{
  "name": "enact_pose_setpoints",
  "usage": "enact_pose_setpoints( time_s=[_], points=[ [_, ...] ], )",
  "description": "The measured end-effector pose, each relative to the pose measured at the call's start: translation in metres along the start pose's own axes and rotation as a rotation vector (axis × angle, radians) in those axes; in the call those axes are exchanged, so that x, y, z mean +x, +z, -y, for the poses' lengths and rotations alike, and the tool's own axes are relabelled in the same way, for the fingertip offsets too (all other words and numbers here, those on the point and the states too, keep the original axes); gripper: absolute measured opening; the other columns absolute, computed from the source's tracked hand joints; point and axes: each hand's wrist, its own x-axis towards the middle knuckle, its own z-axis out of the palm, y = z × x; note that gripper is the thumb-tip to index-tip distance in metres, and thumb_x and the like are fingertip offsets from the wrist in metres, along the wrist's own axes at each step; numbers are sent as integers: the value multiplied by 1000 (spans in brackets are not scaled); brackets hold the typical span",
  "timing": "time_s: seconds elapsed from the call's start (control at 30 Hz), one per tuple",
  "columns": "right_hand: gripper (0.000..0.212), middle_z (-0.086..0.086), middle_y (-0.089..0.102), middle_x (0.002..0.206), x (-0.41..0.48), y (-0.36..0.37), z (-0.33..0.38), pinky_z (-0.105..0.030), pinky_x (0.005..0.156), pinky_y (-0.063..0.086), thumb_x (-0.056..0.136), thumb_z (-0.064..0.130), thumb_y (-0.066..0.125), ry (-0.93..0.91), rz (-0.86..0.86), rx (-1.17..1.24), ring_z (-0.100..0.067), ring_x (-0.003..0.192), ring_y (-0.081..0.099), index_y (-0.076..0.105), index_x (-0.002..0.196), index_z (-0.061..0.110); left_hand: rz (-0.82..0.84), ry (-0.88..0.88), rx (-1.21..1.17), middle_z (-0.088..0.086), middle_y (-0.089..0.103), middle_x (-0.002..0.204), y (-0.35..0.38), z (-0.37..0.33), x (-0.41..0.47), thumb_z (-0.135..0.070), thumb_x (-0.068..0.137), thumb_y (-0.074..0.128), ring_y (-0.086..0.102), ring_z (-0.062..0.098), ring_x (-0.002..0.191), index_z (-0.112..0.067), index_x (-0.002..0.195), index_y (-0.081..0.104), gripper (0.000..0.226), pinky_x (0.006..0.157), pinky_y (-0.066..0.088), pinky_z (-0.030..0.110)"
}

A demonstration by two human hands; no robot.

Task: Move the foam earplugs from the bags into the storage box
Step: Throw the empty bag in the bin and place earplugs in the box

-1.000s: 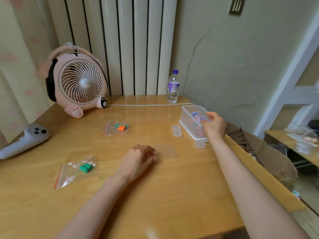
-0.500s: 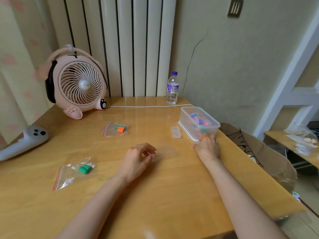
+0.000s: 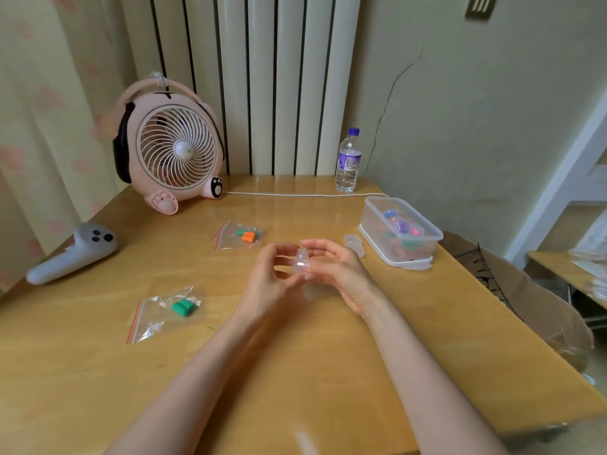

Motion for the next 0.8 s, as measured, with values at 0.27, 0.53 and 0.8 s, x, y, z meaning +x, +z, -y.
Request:
enact_pose_setpoints(
  time_s=[0.27,0.53,0.8],
  points=[
    [29,-14,69,97,-2,0,-13,-30,81,55,85,2,62,-76,53,16,-22,81,65,65,113,8,-52,108,155,0,59,97,0,6,2,-8,69,80,57,5,85,-15,94,54,37,63,45,11],
    [26,-11,58,100,-1,3,-14,-23,69,56,85,0,63,-109,3,-14,-12,75,65,63,109,9,-39,198,229,1,59,99,-2,13,5,-14,70,80,56,11,87,-16,95,52,38,67,41,10],
    [22,-12,63,99,1,4,-20,-31,65,55,84,11,68,-17,-34,-86,-20,73,63,63,105,18,64,234,290,-2,56,94,-4,18,2,-30,67,81,51,-2,82,-16,97,59,40,67,37,7]
  ],
)
